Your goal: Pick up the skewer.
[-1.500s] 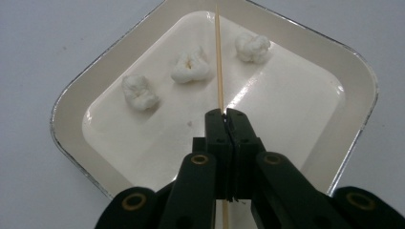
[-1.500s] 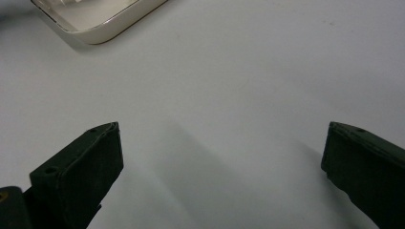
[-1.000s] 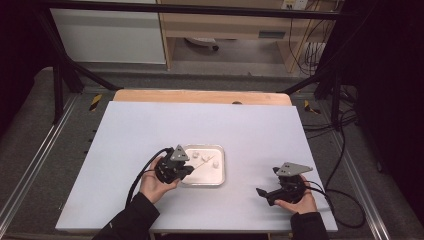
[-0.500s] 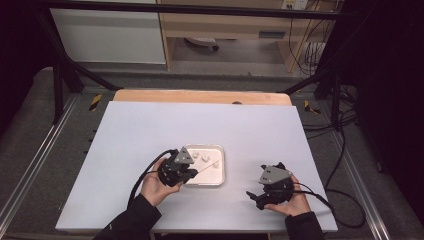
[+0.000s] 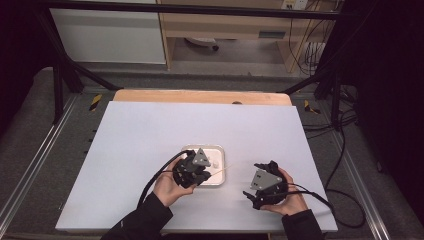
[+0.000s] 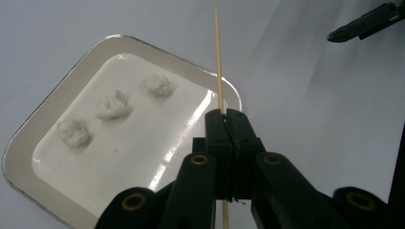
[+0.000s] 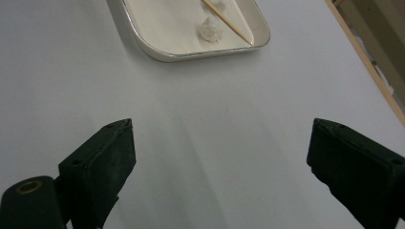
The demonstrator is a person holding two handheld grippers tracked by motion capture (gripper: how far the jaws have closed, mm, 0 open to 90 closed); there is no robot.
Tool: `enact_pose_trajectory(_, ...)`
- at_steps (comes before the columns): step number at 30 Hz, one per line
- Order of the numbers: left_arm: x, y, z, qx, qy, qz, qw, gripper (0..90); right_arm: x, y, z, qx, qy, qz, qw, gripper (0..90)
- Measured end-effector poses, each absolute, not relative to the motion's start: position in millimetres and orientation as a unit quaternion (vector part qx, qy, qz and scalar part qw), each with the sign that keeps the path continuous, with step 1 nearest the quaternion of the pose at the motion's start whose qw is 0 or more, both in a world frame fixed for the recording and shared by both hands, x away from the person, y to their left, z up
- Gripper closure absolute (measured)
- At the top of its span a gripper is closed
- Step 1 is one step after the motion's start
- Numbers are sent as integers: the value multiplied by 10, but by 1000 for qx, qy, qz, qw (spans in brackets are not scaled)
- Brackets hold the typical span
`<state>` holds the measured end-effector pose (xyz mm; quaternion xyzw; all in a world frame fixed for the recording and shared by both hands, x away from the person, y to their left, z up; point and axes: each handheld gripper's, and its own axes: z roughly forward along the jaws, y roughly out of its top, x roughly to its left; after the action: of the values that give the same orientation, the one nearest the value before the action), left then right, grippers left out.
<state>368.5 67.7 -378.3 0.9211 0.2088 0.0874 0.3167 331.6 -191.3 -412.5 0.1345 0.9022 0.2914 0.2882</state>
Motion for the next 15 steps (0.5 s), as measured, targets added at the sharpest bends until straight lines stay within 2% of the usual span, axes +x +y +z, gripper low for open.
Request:
enact_pose_trajectory(5,3684,537,-3794,926,200,81,309,887,3294,-1878,-4099,103,903,278,311,152)
enact_pose_trajectory(15,3643,245,-3801,935,181,72,297,887,3267,-1801,-4154,11,904,238,355,327)
